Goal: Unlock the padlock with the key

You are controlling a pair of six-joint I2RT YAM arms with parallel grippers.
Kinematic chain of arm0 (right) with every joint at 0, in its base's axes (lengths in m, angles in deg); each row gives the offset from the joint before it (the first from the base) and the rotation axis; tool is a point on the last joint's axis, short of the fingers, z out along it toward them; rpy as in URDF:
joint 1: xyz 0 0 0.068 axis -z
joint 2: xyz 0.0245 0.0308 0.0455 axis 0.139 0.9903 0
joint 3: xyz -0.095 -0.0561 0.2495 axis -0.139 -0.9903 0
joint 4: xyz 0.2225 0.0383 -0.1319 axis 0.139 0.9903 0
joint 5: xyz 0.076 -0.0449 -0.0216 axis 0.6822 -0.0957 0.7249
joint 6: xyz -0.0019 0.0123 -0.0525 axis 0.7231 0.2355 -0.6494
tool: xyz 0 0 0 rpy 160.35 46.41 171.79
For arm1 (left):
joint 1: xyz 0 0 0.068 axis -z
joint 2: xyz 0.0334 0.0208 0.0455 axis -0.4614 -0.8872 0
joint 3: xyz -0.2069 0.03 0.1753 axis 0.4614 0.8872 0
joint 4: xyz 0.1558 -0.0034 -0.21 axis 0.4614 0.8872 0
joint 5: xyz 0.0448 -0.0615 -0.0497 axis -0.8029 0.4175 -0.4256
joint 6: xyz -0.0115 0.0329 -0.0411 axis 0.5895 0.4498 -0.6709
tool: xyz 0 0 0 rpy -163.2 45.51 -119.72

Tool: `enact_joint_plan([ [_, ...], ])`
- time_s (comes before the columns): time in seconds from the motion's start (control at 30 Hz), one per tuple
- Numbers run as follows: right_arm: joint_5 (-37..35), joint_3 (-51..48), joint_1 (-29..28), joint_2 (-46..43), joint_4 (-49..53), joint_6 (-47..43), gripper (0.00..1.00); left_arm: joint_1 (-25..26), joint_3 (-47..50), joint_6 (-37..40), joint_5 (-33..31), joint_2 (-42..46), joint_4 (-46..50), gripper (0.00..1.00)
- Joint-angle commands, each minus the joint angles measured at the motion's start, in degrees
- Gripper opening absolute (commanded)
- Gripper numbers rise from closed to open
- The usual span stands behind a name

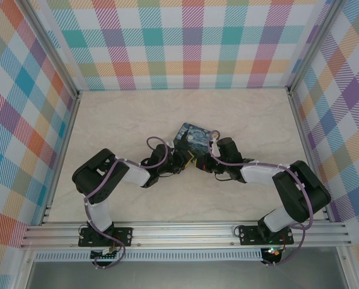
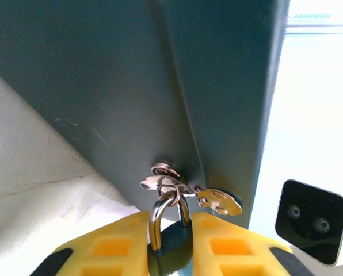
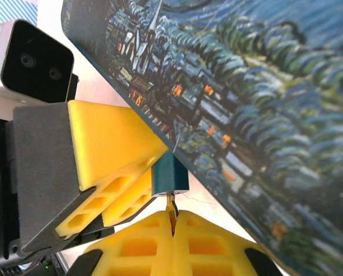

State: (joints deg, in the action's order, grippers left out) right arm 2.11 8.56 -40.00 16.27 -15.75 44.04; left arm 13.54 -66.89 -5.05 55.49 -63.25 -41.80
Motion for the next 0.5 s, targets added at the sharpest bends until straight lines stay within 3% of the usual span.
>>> enact_joint_plan([
  [0.0,1.8,0.3,-0.2,0.6,-4.1,3.0,0.04,1.2,-0.8,-1.4,-0.9,-0.1,-3.1,0.12],
  [0.13,0.1,0.0,-0.1,-0.5,-3.1,2.6,0.08,1.2,-0.4,-2.0,-1.6,0.4,-3.1,0.01],
  [0.47,-6.6,-2.2,0.5,-8.2,5.5,-4.4,0.38,1.2,-0.8,-2.0,-1.8,1.4,-1.6,0.00],
])
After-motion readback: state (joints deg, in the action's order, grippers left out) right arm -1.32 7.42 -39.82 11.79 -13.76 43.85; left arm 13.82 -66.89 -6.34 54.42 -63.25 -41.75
